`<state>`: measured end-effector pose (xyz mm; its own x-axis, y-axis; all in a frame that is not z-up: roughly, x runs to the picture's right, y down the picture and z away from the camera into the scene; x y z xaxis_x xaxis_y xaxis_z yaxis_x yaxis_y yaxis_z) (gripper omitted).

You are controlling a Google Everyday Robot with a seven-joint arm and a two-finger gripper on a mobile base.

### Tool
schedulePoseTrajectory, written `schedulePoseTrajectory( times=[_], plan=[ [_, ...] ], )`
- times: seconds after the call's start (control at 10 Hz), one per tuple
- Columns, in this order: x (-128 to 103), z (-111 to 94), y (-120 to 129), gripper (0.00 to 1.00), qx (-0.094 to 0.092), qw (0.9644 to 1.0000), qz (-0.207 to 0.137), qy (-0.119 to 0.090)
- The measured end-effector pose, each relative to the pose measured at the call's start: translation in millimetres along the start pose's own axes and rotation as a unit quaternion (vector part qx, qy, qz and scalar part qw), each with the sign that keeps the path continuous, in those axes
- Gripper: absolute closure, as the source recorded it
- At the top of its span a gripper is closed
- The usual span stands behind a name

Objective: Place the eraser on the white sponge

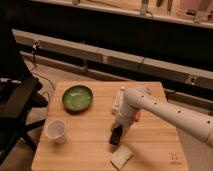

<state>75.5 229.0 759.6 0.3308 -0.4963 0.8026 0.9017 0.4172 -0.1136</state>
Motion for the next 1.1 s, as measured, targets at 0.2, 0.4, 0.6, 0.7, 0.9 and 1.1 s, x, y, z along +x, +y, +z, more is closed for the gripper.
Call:
schedulePoseTrajectory(
  times=[0.2,0.4,0.6,0.7,0.9,1.1],
  plan=[
    [-7,0,4,1.0,-0.014,0.9999,0.004,0.001],
    [-19,2,12,1.0,-0.019,0.9998,0.003,-0.003],
    [-28,7,20,1.0,-0.016,0.9998,-0.003,-0.012],
    [-32,11,23,1.0,-0.014,0.9997,-0.008,-0.016],
    [-40,20,28,1.0,-0.013,0.9995,-0.018,-0.021],
    [-47,30,35,0.86,-0.011,0.9995,-0.017,-0.024]
  ],
)
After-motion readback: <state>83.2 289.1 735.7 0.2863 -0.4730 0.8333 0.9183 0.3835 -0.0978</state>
